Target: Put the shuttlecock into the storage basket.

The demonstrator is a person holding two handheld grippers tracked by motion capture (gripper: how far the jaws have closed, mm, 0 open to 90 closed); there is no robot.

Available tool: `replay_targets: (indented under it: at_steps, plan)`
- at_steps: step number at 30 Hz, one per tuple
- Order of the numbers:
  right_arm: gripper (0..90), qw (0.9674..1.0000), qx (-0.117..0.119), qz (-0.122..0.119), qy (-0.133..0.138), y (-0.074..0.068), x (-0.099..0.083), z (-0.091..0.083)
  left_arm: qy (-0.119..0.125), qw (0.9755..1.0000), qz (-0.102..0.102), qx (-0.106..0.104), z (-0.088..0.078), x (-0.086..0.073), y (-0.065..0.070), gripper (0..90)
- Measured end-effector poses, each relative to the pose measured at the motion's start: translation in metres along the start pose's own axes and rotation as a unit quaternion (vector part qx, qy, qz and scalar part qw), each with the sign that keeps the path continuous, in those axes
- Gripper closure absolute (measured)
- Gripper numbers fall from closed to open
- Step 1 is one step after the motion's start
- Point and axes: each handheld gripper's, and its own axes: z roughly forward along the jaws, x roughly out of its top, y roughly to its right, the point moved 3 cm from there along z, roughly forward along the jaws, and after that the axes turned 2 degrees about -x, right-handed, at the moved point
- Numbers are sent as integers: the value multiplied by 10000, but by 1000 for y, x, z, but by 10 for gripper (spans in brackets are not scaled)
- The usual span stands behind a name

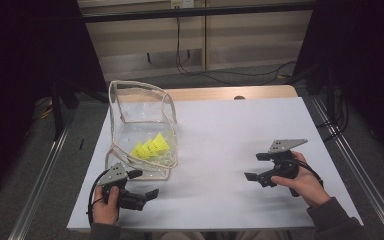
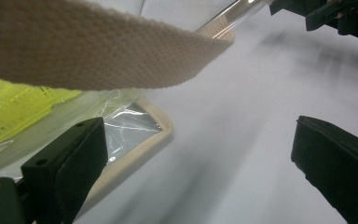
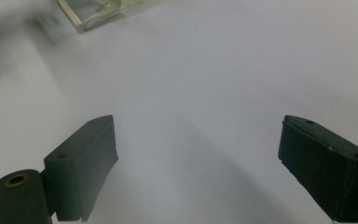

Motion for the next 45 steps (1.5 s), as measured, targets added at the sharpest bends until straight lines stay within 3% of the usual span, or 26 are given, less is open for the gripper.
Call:
replay_targets:
  at_steps: [23, 45]
  plan:
    - [105, 9998, -138, 32, 160, 3, -16, -10, -20, 10000, 10, 8, 1, 0, 0, 37]
    - [98, 9997, -191, -67, 114, 2, -25, -14, -13, 10000, 45, 9, 1, 1, -1, 37]
